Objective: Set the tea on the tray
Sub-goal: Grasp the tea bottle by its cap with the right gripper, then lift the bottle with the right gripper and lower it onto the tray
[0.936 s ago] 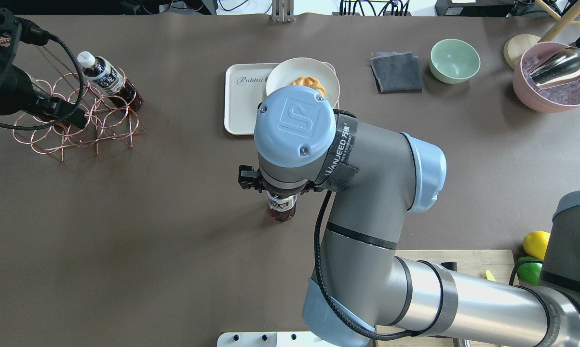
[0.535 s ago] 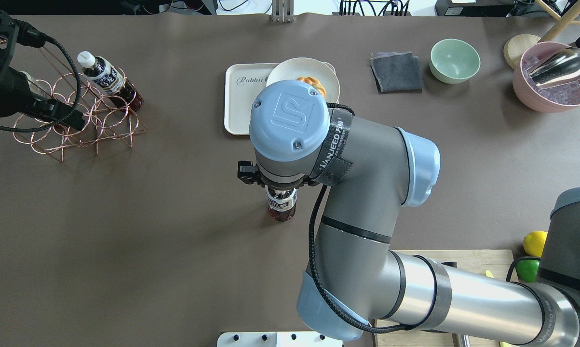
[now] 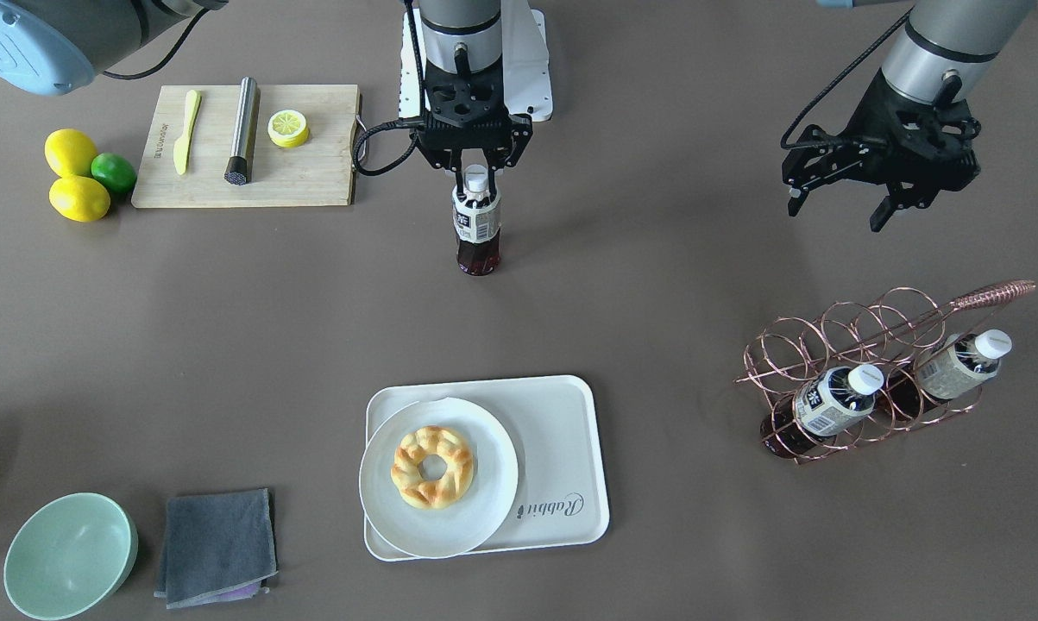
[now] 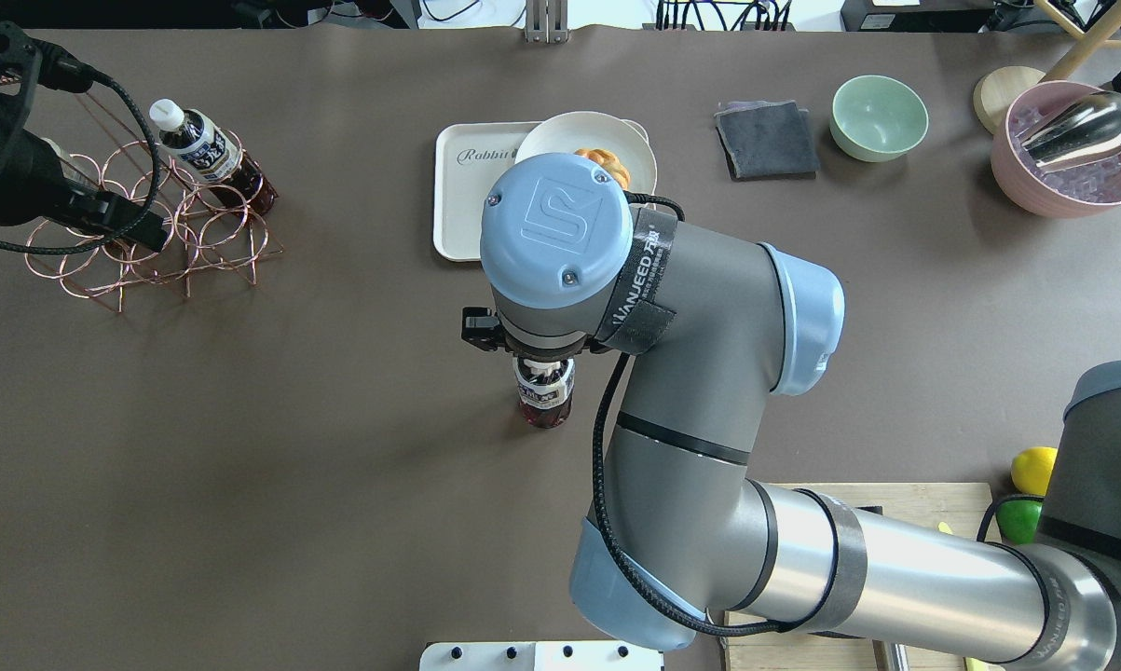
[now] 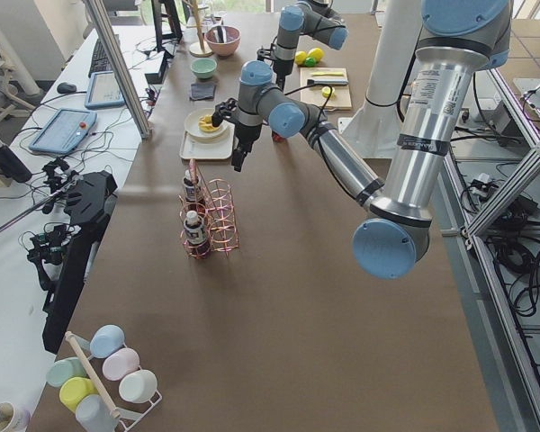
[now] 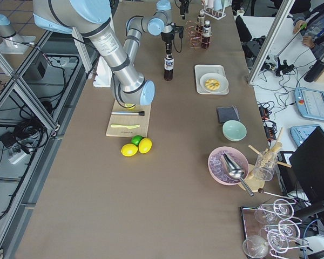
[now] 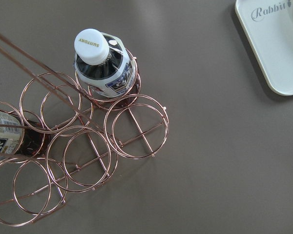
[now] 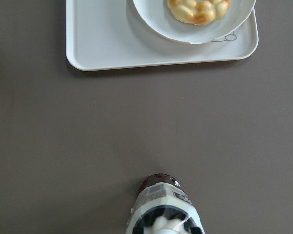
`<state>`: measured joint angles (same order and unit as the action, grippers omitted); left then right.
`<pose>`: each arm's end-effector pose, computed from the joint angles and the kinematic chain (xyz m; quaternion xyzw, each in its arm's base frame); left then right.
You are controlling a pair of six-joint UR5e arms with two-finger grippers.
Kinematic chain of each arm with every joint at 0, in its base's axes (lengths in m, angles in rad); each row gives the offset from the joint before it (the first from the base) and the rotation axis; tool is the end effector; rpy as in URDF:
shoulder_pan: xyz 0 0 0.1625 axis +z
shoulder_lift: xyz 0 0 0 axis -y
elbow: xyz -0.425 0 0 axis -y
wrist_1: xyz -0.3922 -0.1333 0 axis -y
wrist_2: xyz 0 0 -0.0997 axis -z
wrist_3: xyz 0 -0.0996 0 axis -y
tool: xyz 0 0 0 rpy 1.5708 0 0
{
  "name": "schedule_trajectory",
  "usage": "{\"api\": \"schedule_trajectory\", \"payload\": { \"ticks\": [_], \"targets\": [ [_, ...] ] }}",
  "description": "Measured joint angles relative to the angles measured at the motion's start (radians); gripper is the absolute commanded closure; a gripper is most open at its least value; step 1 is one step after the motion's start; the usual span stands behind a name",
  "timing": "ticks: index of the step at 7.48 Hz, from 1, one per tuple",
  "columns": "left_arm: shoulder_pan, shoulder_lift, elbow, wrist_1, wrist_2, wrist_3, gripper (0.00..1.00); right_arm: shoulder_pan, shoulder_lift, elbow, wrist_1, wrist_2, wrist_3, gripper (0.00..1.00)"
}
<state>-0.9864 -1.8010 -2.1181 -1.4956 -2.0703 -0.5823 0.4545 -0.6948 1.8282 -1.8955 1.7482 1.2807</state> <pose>0.2095 -0.4718 0.3035 0.1504 0.3773 0.0860 0.9098 -0.5174 -0.3816 0.0749 0.0667 -0.3947 0.0405 0.9155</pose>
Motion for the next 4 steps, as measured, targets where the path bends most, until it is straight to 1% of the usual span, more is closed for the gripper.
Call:
{"api": "schedule_trajectory", "payload": {
  "ticks": [3,4],
  "targets": [
    [-0.002,-0.005,0.009,-0.006,-0.003,0.000,0.03,0.033,0.016,-0.011,0.000,0.011,-0.025,1.00],
    [-0.022,-0.003,0.009,-0.005,-0.026,0.001,0.03,0.064,0.052,-0.049,0.000,0.025,-0.038,1.00]
  ]
}}
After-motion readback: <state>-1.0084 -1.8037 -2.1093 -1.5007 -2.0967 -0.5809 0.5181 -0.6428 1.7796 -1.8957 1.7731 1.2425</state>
